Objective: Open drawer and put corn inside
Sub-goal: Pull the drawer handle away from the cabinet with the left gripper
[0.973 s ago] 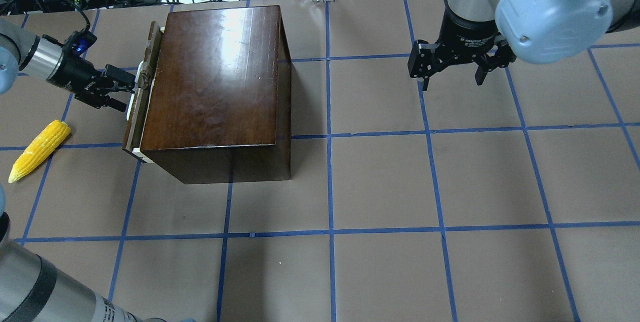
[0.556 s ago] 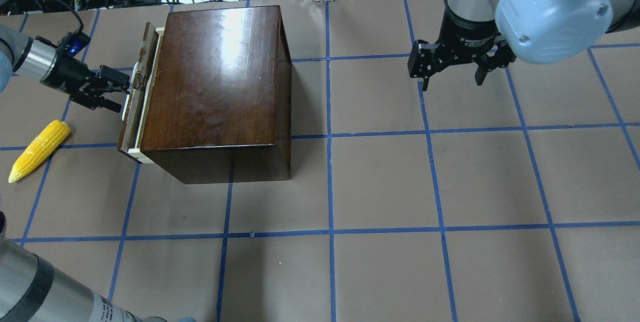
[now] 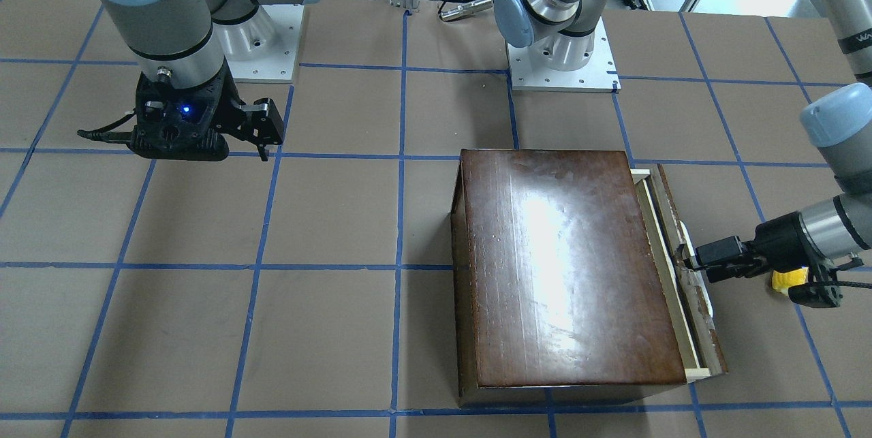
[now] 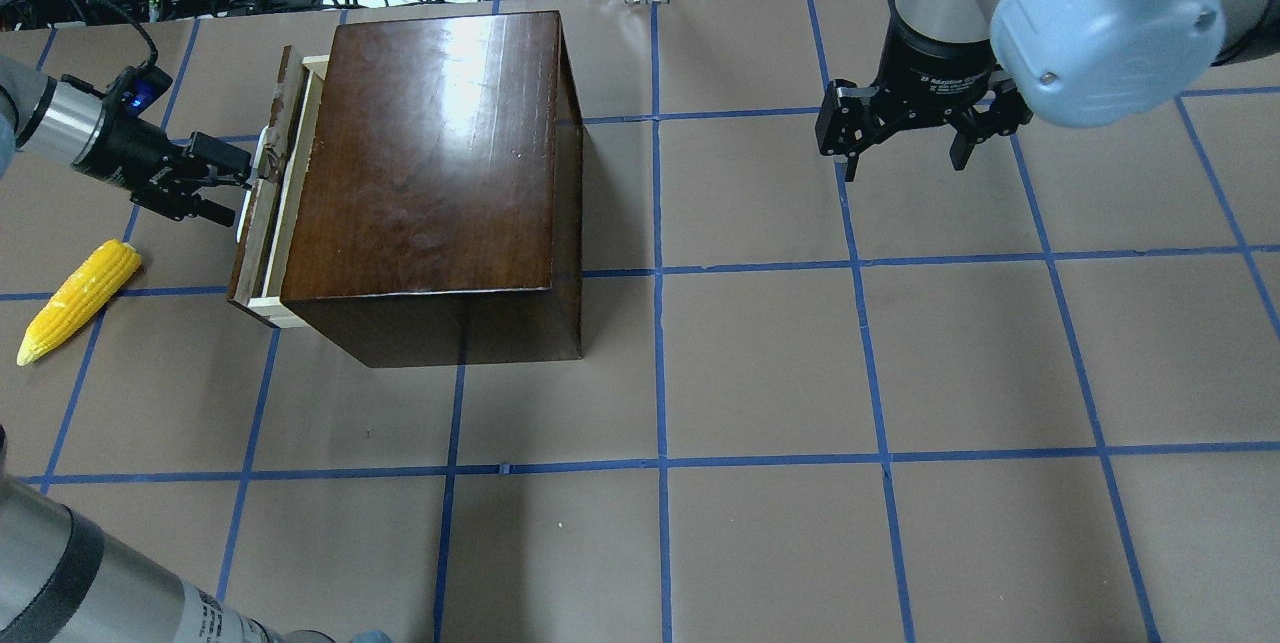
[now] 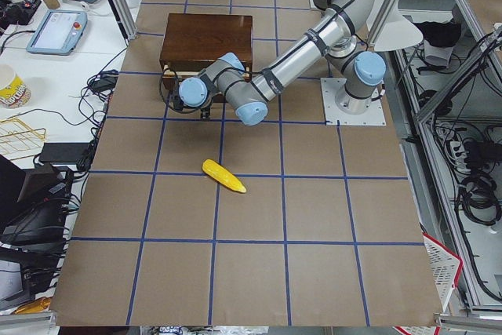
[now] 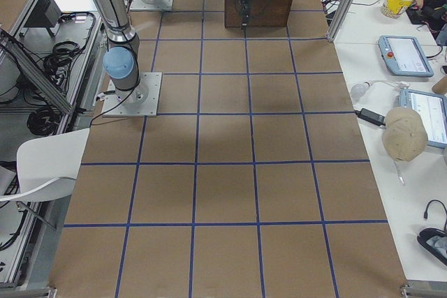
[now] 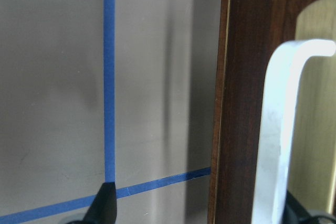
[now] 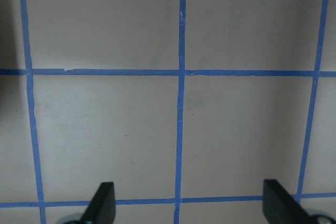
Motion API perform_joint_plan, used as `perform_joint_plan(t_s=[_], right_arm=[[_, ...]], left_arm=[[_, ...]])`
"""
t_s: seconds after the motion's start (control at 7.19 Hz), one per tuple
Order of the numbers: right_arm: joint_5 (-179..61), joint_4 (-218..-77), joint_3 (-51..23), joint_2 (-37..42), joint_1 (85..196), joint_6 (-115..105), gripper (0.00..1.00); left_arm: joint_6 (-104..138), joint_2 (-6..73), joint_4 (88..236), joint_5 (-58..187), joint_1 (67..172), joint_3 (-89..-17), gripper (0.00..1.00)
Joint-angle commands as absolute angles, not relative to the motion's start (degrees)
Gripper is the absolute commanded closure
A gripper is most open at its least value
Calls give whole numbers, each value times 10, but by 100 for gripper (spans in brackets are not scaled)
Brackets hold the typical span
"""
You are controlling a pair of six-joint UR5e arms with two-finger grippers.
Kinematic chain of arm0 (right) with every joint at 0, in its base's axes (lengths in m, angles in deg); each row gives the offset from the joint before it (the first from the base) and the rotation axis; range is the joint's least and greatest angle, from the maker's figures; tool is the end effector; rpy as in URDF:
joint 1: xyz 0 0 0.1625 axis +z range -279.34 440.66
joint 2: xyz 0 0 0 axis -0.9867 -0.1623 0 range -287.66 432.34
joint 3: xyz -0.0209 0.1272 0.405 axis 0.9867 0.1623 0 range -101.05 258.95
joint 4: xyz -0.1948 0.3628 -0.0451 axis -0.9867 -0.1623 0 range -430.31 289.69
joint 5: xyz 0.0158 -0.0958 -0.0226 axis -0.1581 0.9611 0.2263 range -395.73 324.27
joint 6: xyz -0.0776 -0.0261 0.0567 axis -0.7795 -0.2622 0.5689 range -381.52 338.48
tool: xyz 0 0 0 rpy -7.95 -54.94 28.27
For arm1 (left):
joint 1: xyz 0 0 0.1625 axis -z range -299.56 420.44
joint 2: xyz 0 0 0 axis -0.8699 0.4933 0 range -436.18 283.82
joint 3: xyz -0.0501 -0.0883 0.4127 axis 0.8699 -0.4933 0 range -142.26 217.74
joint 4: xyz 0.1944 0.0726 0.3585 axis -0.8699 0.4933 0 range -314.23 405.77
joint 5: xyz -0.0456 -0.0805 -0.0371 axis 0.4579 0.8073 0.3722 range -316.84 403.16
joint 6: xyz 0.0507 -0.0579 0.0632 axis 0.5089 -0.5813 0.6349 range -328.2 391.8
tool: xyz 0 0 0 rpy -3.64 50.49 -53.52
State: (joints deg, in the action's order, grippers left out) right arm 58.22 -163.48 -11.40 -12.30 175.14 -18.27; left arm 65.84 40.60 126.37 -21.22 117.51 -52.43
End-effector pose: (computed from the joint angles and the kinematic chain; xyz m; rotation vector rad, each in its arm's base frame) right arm 0.1670 -0.5136 0.4431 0.0354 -3.0689 -0.0608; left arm 0.1831 -0.6071 0.2485 0.0664 -2.6047 -0.0085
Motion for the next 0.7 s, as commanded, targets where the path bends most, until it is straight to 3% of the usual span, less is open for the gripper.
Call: perform_joint_plan(t_s=[0.0, 0.56], right_arm=[[582, -1635, -114, -123, 1751, -183, 0], [582, -1635, -114, -123, 1751, -183, 0]], left_arm=[[659, 412, 1263, -220, 1175, -506, 0], [659, 416, 1263, -233, 1166, -502, 0]])
